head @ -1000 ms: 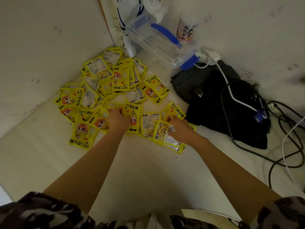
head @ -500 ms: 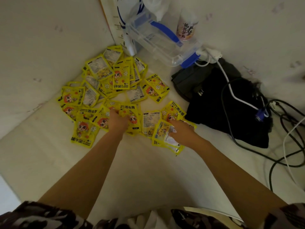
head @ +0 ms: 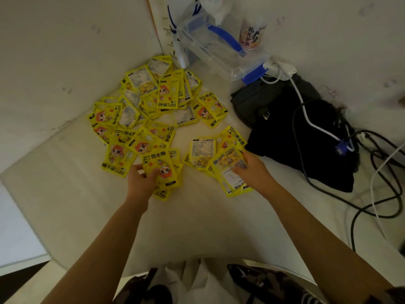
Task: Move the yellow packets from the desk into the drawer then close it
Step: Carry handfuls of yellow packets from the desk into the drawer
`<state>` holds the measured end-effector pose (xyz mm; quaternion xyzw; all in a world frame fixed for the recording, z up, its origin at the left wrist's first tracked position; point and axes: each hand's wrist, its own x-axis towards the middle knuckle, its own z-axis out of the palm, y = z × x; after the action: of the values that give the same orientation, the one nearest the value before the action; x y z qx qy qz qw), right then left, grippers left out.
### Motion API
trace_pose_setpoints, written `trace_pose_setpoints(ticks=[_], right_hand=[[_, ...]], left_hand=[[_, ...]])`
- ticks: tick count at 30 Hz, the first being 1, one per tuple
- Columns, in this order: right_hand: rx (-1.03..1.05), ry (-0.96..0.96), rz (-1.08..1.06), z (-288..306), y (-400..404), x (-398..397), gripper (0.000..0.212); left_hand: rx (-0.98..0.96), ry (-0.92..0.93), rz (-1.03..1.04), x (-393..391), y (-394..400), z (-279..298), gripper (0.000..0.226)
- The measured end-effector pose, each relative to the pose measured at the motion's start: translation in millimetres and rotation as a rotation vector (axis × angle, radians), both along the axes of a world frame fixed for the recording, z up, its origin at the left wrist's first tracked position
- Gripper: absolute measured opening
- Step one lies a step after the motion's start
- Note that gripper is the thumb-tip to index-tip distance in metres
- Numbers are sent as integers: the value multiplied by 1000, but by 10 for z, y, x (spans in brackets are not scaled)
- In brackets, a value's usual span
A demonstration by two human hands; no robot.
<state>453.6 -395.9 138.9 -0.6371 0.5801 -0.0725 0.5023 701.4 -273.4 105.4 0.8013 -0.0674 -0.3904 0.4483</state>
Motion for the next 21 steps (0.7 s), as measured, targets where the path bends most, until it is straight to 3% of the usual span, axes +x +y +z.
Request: trace_pose_setpoints(ticks=[6, 12, 21], right_hand=[[26, -8, -73, 25, 342, -110, 25], [113, -69, -258, 30, 871, -241, 11], [164, -194, -557, -57, 2053, -348, 13]], left_hand=[[-41, 81, 77, -217, 400, 33, 36], [-64, 93, 14, -435, 793, 102, 33], [-104, 134, -146, -590, 1724, 154, 27]])
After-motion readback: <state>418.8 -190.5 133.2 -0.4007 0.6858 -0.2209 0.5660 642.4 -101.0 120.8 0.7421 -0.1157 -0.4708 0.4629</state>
